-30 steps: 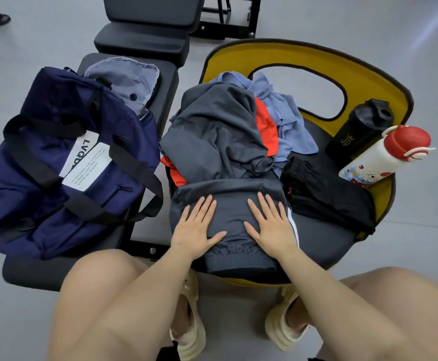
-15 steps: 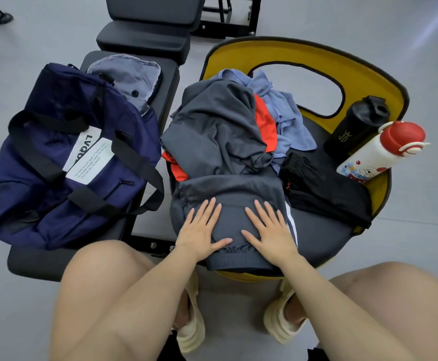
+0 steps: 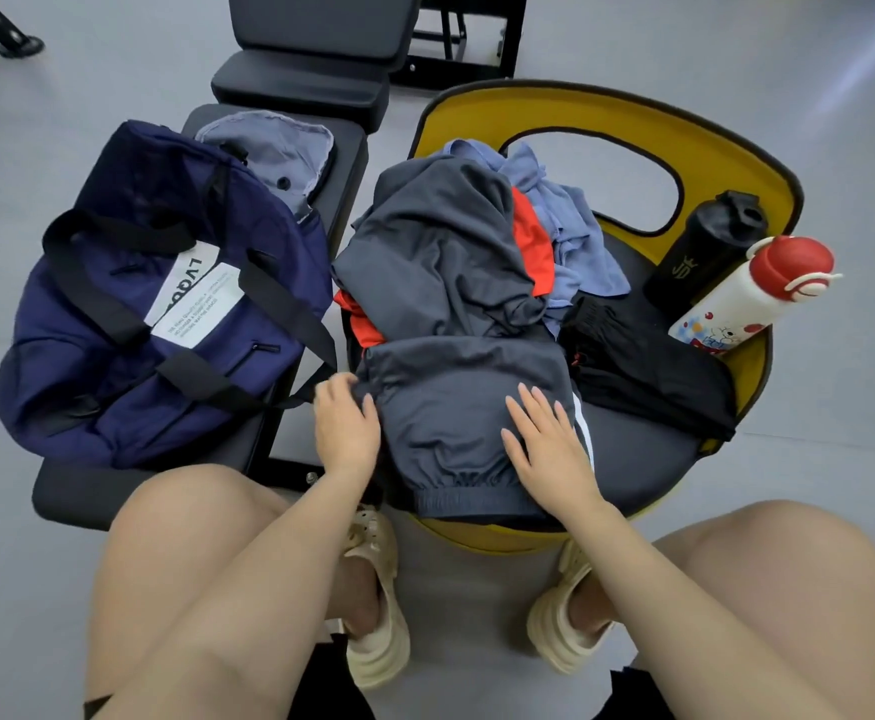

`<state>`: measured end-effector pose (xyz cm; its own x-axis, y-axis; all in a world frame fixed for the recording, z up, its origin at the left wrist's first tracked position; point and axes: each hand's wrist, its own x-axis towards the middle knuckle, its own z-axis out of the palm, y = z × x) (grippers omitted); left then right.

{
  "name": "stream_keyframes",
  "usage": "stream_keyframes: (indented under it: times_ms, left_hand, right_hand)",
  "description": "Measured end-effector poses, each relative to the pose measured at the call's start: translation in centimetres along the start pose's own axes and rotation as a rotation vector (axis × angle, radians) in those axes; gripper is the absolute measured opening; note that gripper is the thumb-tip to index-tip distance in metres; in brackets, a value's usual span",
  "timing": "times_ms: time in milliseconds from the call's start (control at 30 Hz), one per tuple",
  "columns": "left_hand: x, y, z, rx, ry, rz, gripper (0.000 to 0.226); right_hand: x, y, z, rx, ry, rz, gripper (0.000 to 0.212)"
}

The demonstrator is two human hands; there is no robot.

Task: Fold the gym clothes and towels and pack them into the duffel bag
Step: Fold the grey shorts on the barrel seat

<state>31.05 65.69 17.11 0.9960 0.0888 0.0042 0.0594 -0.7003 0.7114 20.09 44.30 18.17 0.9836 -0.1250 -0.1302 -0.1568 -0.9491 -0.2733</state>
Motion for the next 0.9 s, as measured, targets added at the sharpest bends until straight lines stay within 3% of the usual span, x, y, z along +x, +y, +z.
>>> stream_keyframes:
  times_ms: [67, 100, 267, 467, 667, 900]
  left_hand:
    - [1.1, -1.4, 0.7, -0.114, -0.109, -0.256, 0.047]
    - [1.4, -2.0, 1.0, -0.17, -0.191, -0.304, 0.055]
    - [2.2, -3.3, 1.6, -0.203, -0.368, -0.381, 0.057]
    - [2.3, -3.8, 1.0, -0.145, -0.465, -0.372, 0.049]
    - [1.6, -3.0, -0.1, -0.2, -0.577, -0.363, 0.045]
    - [0.3, 0.1, -1.4, -0.18, -0.477, -0.236, 0.022]
  right_hand:
    - [-0.1, -0.4, 0.0, 0.025, 0.017, -0.018, 0.055]
    - [-0.1, -0.6, 0.0, 0.036, 0.023, -0.022, 0.053]
    - [1.5, -1.9, 0.7, 0.0, -0.011, -0.043, 0.054]
    - [3.1, -2.4, 2.7, -0.081, -0.14, 0.13, 0.059]
    - [2.9, -2.5, 3.5, -0.137, -0.125, 0.145, 0.06]
    - [2.9, -2.5, 3.2, -0.128, -0.165, 0.141, 0.06]
